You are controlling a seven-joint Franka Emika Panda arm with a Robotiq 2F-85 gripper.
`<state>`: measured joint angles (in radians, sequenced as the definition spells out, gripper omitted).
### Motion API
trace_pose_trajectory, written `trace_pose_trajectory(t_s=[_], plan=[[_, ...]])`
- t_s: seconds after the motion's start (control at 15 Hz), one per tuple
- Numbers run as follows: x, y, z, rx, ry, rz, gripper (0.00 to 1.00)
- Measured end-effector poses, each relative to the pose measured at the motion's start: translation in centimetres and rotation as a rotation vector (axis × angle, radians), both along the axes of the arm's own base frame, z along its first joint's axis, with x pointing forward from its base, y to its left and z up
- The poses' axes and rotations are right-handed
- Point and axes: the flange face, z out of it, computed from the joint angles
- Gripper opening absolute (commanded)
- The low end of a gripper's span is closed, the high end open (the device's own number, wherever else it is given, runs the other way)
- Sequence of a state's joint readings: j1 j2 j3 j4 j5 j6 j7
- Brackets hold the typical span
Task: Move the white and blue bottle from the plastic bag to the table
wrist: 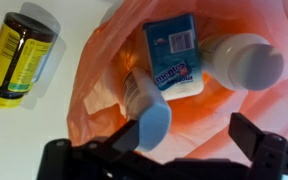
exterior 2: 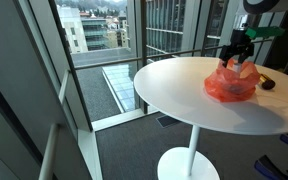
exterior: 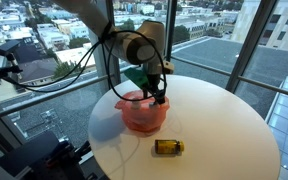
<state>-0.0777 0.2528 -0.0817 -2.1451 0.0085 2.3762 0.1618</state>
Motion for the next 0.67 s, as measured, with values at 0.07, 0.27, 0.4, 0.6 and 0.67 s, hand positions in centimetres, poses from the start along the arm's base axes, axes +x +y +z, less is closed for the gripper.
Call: trace_pose_trajectory(t_s=[0.07, 0.27, 0.4, 0.6, 0.67], plan=[[0.00, 0.00, 0.00, 0.000, 0.000, 0.000, 1.00], [0.01, 0.00, 0.01, 0.001, -0.001, 0.006, 1.00], [0.05, 0.00, 0.04, 0.003, -0.005, 0.008, 1.00], [0.10, -0.01, 0.01, 0.004, -0.010, 0.010, 1.00], [0.11, -0.01, -0.05, 0.004, -0.010, 0.010, 1.00]])
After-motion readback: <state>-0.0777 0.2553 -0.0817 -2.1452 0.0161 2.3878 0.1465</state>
